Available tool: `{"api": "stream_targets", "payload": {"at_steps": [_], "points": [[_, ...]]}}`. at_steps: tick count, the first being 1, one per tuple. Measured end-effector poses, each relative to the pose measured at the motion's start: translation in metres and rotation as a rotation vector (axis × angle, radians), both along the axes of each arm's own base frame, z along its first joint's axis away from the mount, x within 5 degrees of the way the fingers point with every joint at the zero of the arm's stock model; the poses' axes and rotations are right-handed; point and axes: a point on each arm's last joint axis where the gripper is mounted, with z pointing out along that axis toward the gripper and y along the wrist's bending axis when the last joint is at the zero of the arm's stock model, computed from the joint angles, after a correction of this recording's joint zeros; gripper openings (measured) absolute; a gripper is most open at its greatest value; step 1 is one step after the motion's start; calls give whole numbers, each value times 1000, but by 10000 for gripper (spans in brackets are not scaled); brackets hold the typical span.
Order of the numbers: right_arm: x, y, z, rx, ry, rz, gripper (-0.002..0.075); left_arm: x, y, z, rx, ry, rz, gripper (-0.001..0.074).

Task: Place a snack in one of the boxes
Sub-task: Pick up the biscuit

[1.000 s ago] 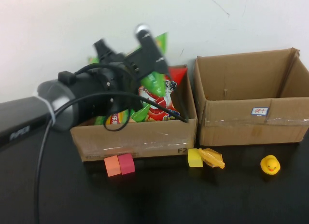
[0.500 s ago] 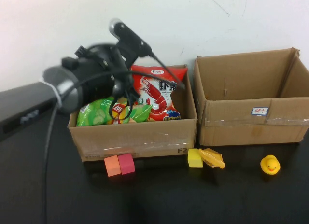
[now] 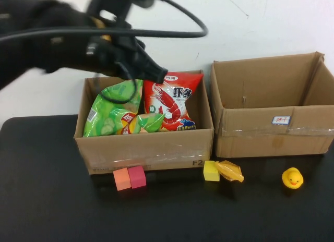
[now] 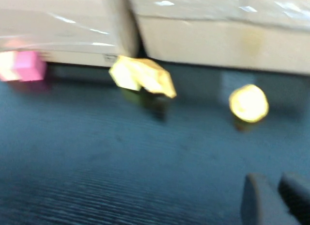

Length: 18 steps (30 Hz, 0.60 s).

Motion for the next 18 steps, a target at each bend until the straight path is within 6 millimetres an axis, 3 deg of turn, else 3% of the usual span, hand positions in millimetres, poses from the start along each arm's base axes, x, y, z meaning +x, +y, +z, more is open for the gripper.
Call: {"api": "stream_targets", "payload": {"at_steps": [5,10,18], "points": [[-2,14,5,-47,-93,212,242,-56,19,11,-120,-153,-62,1],[1,25,3,-172,-144,419,442,-104,44,-18,-146,-207,-87,0],[32,45,-17,-259,-18,556,495,-160,83,-88,-15,-259,-140,0]]}}
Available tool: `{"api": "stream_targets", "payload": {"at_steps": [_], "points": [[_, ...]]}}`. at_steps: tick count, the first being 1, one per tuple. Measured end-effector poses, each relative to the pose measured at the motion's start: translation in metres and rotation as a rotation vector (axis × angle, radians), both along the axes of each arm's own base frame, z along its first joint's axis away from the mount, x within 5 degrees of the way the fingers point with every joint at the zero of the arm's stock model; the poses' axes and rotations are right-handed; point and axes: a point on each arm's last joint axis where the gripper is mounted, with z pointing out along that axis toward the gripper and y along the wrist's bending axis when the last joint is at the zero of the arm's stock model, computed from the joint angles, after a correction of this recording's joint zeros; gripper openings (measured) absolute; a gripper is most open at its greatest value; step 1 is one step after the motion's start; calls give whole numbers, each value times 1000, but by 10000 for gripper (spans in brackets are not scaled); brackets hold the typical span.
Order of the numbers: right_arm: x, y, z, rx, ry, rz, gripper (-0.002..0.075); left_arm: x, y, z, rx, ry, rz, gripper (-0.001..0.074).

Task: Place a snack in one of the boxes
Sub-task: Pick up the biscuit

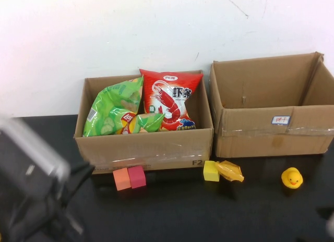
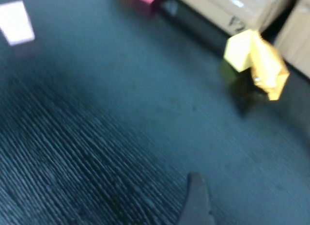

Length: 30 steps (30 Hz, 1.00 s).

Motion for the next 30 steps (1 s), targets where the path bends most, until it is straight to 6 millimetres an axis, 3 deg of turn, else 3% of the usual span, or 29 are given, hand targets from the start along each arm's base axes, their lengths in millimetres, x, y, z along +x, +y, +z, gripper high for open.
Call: {"api": "stream_targets", "payload": {"at_steps": [5,10,17,30], "points": [[38,19,-12,-108,7,18,498,-20,11,-10,-52,-104,-17,-1],[74,38,-35,-197,47,-2,500,-29,19,-15,-5,-37,0,-1],[114,69,-81,-285,143,26,500,-32,25,-28,120,63,14,-1],[190,110,-120,-327,74,16,500,-30,27,-27,169,7,8,-1]]}}
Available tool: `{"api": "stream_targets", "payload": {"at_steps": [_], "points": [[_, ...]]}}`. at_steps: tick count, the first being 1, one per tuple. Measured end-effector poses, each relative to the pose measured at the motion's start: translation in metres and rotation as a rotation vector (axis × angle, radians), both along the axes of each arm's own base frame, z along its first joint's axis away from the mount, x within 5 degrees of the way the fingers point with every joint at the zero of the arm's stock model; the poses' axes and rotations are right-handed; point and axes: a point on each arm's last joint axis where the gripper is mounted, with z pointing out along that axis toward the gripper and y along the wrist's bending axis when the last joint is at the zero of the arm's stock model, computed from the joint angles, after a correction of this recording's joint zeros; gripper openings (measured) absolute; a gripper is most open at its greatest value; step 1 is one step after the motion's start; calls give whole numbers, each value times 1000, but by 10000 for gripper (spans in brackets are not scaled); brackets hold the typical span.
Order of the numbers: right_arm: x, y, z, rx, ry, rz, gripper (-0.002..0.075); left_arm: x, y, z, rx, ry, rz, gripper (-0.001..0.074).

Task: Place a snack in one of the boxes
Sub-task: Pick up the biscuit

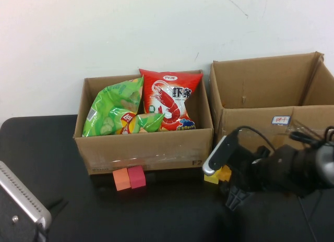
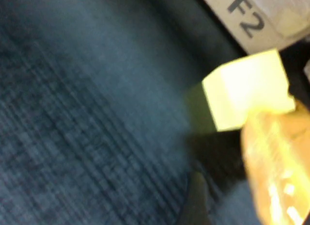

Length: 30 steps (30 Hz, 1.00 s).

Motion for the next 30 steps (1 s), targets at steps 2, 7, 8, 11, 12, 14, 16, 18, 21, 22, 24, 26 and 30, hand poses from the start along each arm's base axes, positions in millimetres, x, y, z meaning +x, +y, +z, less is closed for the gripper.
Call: {"api": "stream_targets", "payload": {"at_steps": [2,7,8,11,12,14,16,18,21,22,24,26,30], "points": [[9,3,-12,-35,-20,13,500,0,0,0,-4,-5,-1,-1],[15,-2,-33,-131,-57,26,499,0,0,0,-4,-5,-1,-1],[15,-3,-34,-140,-64,14,496,0,0,0,-4,-5,-1,-1],[17,-7,-35,-153,-81,-35,435,0,0,-1,-2,-2,-1,-1],[18,-8,-35,-156,-84,-46,388,0,0,-1,1,-2,-2,-1],[18,-9,-35,-159,-86,-63,265,0,0,-3,6,-2,-3,-1],[18,-9,-35,-154,-80,-82,131,0,0,-3,8,-3,-3,-1],[17,-11,-36,-139,-60,-127,43,0,0,-3,11,-5,-4,-1],[17,-12,-29,-104,-42,-206,19,0,0,-3,11,-5,-3,-1],[16,-12,-25,-88,-32,-239,15,0,0,-3,11,-6,-3,-1],[14,-14,-11,-42,-22,-312,11,0,0,-3,10,-8,-4,-1],[12,-15,5,-1,-20,-361,9,0,0,-2,5,-14,-6,-1],[1,-14,38,85,-40,-358,8,1,-2,1,-18,-45,-15,-1]]}}
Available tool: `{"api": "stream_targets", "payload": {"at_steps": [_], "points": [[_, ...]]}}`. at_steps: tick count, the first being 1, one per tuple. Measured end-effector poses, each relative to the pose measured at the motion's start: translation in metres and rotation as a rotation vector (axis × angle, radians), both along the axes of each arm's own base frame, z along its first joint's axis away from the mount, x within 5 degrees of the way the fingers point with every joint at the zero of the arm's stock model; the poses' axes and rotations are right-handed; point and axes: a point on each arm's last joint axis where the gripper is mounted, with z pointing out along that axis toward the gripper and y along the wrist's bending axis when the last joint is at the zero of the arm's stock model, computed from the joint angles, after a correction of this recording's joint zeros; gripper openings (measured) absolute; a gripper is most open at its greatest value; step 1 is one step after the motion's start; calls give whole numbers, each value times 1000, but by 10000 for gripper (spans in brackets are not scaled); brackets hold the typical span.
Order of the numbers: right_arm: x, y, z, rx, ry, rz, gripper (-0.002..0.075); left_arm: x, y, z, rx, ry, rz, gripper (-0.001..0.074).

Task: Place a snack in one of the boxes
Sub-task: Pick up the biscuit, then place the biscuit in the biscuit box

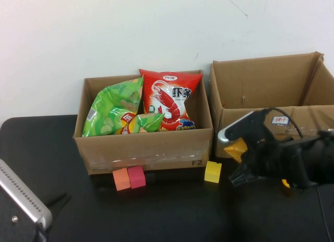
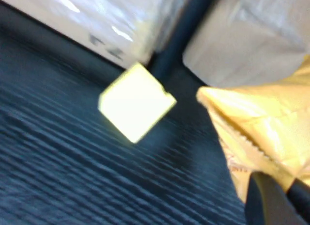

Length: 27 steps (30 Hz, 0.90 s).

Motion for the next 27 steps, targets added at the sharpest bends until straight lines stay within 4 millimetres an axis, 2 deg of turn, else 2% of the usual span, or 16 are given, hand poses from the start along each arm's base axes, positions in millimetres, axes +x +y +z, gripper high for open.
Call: {"api": "stream_targets", "payload": {"at_steps": [2,5,10,15,17,21,23,27], "points": [[-9,2,12,42,-10,27,7,0,-1,1,-15,-6,0,-1],[-25,10,41,122,-57,97,6,1,-1,2,-42,-8,7,-1],[-37,8,90,202,-175,143,6,1,-1,2,-50,-5,11,-1],[-35,0,148,205,-361,115,6,1,-1,2,-51,-4,11,-1],[-30,-1,163,185,-415,92,6,1,-1,2,-53,-3,12,-1],[-6,1,172,113,-480,49,55,0,-1,2,-59,1,13,-1],[14,1,172,122,-486,-4,130,0,-1,2,-63,4,14,-1],[56,-13,153,154,-440,-181,310,0,-2,2,-69,7,16,-1]]}}
